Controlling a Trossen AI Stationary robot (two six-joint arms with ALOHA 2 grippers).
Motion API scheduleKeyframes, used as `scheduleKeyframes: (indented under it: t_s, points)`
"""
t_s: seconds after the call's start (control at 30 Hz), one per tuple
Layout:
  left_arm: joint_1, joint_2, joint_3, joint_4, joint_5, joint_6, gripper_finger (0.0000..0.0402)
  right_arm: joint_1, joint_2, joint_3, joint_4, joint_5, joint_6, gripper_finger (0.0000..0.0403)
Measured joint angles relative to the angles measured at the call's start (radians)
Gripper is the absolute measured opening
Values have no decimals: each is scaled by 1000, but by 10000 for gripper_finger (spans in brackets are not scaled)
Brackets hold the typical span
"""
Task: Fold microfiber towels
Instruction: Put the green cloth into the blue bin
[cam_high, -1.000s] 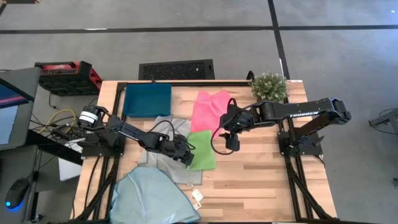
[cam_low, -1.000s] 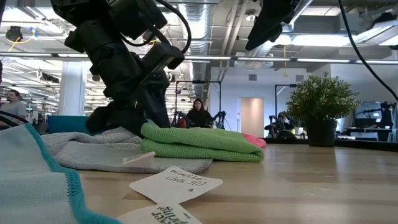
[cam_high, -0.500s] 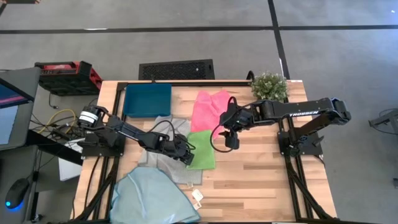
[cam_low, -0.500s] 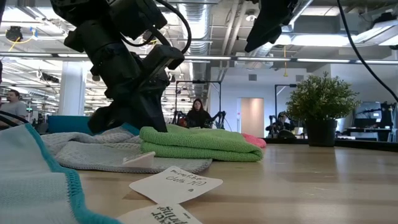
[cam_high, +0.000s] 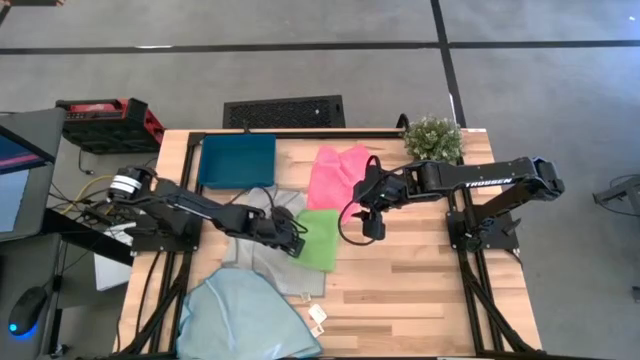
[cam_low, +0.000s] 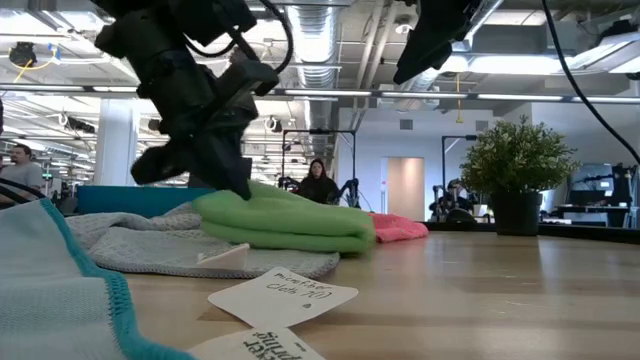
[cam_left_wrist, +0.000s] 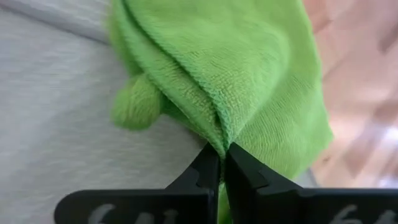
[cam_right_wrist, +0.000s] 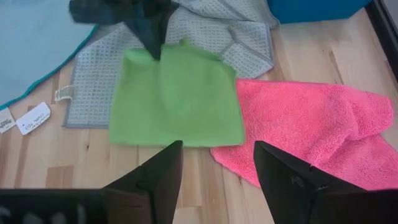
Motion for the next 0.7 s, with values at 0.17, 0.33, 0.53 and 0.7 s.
scheduleKeyframes:
  t_s: [0.17, 0.33, 0.53, 0.7]
  points:
    - [41, -81, 0, -131, -36, 35, 1, -5, 0, 0, 0, 0, -8, 221]
    - [100, -150, 0, -236, -33, 91, 0, -6, 0, 0, 0, 5, -26, 221]
    - [149, -144, 1, -236, 91, 151, 0, -6, 0, 0, 0, 6, -28, 221]
    - [159, -97, 1, -231, 114, 160, 1, -6, 0, 0, -4, 8, -28, 221]
